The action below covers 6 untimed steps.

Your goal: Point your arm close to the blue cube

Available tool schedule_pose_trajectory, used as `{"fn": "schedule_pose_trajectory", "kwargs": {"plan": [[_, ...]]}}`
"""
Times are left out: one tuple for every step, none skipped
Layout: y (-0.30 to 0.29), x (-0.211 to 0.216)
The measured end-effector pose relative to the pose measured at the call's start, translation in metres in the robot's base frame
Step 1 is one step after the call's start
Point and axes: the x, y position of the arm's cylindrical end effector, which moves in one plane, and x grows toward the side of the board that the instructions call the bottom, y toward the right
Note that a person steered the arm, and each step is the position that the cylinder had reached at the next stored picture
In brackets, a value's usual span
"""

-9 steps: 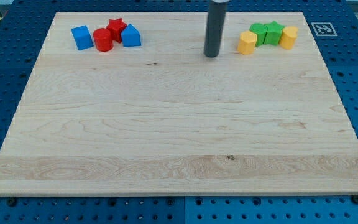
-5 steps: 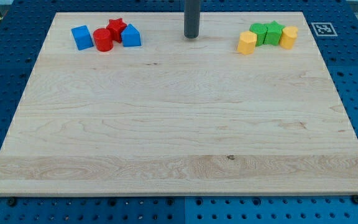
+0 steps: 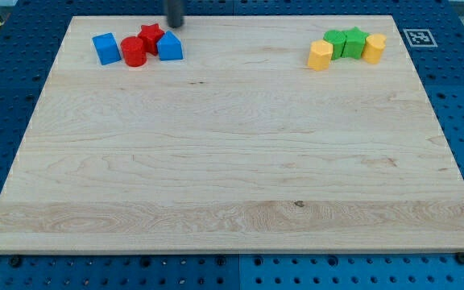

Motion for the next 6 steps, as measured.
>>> {"fn": "schedule_pose_trajectory", "kwargs": {"plan": [[-0.047,0.0],[-0.054,0.015],[-0.078,0.018],[-0.101,0.022],[-0.117,0.051],[-0.098,0.076]]}}
